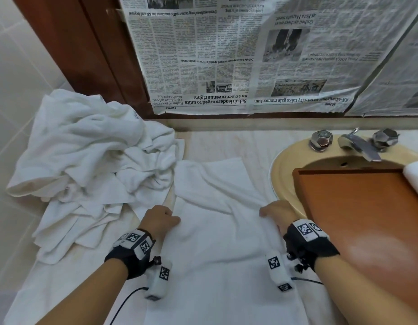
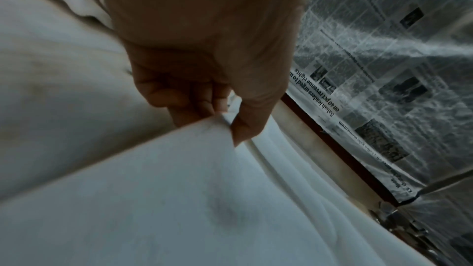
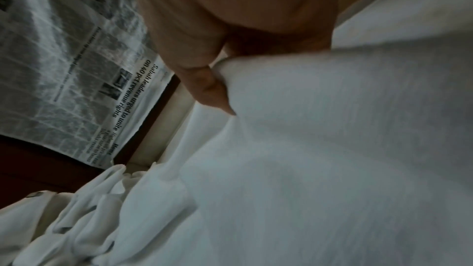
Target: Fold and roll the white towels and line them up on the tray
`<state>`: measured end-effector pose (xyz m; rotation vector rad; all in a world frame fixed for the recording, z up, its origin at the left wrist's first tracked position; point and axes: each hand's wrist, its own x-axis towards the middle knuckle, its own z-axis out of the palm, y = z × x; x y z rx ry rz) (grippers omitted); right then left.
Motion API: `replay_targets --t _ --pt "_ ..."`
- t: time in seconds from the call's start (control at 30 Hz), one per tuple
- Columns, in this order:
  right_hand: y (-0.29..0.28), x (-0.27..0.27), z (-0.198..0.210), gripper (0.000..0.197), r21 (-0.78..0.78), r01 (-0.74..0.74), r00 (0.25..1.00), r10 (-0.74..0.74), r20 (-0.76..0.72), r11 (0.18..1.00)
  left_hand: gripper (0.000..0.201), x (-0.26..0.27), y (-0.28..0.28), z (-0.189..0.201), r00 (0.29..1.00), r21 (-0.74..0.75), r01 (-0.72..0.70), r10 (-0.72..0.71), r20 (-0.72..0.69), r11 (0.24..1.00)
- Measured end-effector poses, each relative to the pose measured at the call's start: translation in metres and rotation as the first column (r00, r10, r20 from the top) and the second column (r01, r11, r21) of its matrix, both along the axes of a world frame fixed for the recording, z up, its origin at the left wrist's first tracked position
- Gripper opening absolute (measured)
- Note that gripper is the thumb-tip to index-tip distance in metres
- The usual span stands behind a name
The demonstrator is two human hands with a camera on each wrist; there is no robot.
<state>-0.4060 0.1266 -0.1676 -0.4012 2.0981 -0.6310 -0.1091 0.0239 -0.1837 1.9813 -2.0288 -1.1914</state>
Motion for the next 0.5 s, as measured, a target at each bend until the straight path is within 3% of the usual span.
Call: replay_targets --t 0.1,0.27,0.4,0.5 --pt "0.017 -0.01 -0.005 0.012 -0.013 0.097 0.995 -0.097 0.009 0.995 0.046 0.019 0.008 -0.002 1.0 0.076 0.005 -0.005 -0.005 0.997" --pt "0.034 -0.012 -0.009 0.014 -0.025 0.183 0.976 -0.179 0.122 0.983 0.018 0.026 0.019 -0.011 0.999 0.1 -0.028 0.026 0.025 0.995" --pt "0.014 -0.01 -0.006 0.04 -0.05 0.158 0.98 -0.15 0.127 0.986 0.027 0.002 0.009 -0.005 1.0 0.058 -0.006 0.006 0.003 0.998" --pt "-0.002 -0.007 -0.001 0.043 -0.044 0.117 0.988 -0.112 0.109 0.992 0.032 -0.017 0.0 -0.003 1.0 0.077 -0.008 0.009 -0.004 0.997"
